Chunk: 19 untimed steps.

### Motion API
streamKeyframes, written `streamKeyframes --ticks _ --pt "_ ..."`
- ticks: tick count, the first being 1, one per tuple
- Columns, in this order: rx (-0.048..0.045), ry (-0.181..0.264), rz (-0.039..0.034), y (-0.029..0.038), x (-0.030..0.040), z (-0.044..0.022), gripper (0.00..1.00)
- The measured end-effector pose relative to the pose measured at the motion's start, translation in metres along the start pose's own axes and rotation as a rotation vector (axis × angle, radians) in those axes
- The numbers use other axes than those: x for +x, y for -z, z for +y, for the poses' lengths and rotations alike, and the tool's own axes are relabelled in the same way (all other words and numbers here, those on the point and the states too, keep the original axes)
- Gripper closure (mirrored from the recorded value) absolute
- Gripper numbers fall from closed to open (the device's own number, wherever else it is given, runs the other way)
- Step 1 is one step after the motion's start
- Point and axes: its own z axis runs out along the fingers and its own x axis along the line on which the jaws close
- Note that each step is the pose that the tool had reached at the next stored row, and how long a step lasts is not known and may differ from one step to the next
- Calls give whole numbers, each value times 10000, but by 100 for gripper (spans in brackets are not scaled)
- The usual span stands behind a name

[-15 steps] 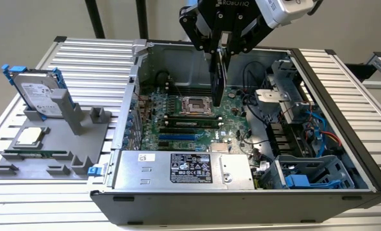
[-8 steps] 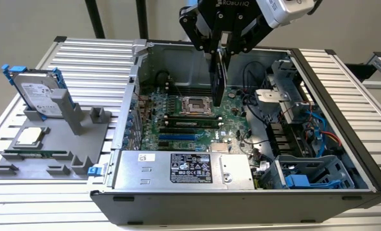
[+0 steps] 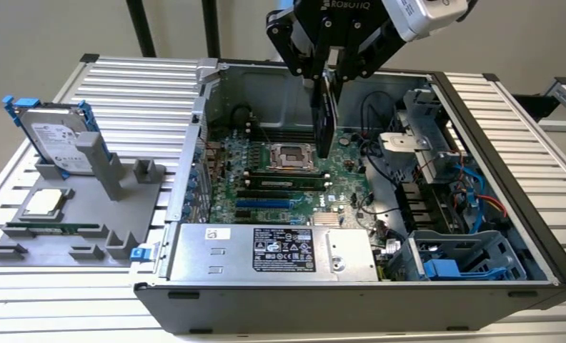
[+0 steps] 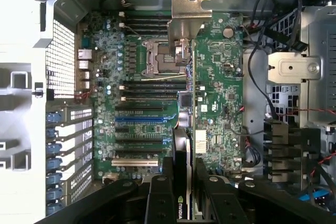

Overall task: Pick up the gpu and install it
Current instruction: 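Insert the gpu into the slot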

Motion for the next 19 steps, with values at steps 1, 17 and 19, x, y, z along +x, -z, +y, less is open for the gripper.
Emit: streamKeyframes --ticks 1,17,19 --pt "0 22 2 1 0 0 100" --pt "-14 424 25 0 0 0 100" --pt "-15 474 28 0 0 0 100"
